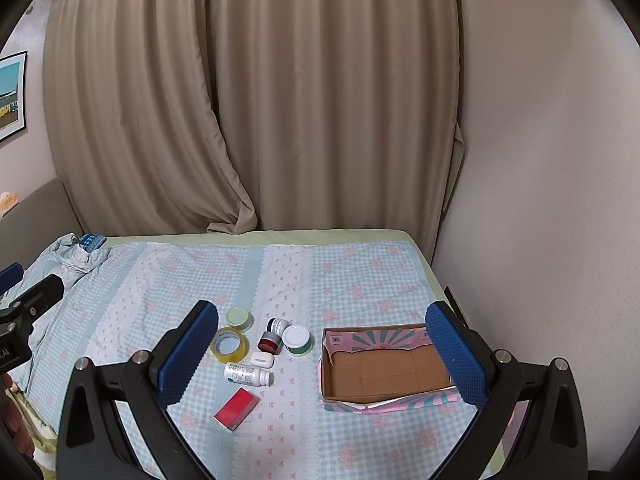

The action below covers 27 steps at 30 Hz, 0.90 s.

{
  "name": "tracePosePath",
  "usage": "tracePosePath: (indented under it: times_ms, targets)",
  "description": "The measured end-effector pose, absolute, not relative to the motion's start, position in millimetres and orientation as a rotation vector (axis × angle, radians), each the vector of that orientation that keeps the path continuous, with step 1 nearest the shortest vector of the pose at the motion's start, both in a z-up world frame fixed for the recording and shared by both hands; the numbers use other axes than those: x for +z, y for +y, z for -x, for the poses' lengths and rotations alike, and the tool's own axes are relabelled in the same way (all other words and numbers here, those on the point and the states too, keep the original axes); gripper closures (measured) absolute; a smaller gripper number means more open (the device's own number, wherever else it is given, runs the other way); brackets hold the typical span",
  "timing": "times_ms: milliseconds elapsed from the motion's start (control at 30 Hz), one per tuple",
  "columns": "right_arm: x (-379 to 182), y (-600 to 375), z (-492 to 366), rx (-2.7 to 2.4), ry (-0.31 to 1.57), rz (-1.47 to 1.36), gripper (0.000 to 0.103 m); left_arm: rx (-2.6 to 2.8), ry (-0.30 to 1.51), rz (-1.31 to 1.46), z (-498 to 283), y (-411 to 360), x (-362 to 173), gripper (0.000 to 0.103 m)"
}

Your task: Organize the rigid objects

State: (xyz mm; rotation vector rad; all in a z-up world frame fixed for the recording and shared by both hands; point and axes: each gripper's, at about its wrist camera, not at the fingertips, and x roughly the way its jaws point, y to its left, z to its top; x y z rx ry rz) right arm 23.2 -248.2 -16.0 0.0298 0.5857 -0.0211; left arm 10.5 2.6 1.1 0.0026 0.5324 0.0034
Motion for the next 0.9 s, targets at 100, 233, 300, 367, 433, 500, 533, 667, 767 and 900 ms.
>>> tracePosePath:
  times_ms: [100, 233, 300, 367, 433, 500, 533, 667, 767, 900]
  targets:
    - [-16.1, -248.0, -23.6, -0.022, 0.586, -0.030, 0.000, 0.004, 0.532, -0.003, -10.8, 2.3, 1.1, 0.001]
    - [-15.1, -247.6, -23.3, -0.021, 0.587, -0.032, 0.000, 0.004, 0.530, -0.005, -11.3, -0.2, 1.8, 0.001]
    - [-15.2, -247.9, -23.1, -0.021, 0.587, -0.032, 0.000, 0.004, 0.528, -0.008, -12.2, -1.9, 2.0, 0.001]
    - [-15.3, -247.8, -23.0, -0.020, 0.587, -0.033, 0.000, 0.005, 0.524, -0.012, -11.2, -4.5, 0.2, 0.001]
    - [-15.4, -247.7, -22.9, -0.020, 0.587, -0.033, 0.000, 0.004, 0.522, -0.011, -10.5, -4.8, -0.2, 0.001]
    - [-15.4, -247.8, -22.9, -0.020, 0.587, -0.033, 0.000, 0.004, 0.522, -0.012, -10.3, -5.0, -0.5, 0.001]
    - [-15.5, -247.8, -22.8, -0.020, 0.587, -0.033, 0.000, 0.005, 0.522, -0.012, -10.5, -5.2, -0.5, 0.001]
    - [-15.5, -248.1, -22.9, -0.021, 0.587, -0.034, 0.000, 0.004, 0.522, -0.010, -10.4, -5.3, -0.5, 0.001]
    - [-15.1, -247.7, -22.4, -0.021, 0.588, -0.036, 0.000, 0.003, 0.522, -0.010, -10.3, -5.0, -0.5, 0.001]
    - [-14.7, -247.5, -22.4, -0.021, 0.588, -0.037, 0.000, 0.002, 0.528, -0.010, -11.0, -5.5, -0.6, 0.001]
